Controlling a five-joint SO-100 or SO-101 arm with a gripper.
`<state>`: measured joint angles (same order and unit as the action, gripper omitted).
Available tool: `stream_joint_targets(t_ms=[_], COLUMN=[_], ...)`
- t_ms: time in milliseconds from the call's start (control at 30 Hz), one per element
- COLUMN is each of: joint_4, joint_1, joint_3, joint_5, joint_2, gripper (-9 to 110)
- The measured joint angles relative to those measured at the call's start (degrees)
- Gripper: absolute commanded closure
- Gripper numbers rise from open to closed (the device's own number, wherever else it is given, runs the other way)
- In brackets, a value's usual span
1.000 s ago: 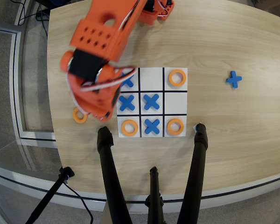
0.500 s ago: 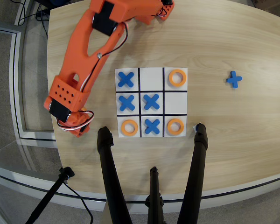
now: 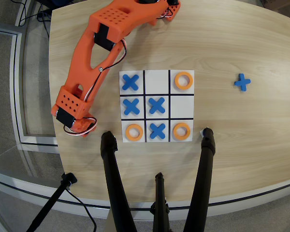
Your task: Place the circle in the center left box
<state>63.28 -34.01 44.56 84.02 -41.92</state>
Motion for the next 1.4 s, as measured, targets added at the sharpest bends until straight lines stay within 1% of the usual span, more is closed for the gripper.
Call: stream_joint_targets(t_ms=[600, 800, 1067, 1267, 1400], joint_4=[0.09, 1.32, 5.27, 11.6, 15.21], joint_1=[-1.05, -0.97, -0.62, 1.85, 5.54], joint_3=[-4.13, -4.83, -5.8, -2.72, 2.9], joint_5=[0.62, -0.62, -2.37, -3.6, -4.22], joint_2=[5.98, 6.15, 6.15, 1.23, -8.17], gripper=[88, 102, 102, 102, 102])
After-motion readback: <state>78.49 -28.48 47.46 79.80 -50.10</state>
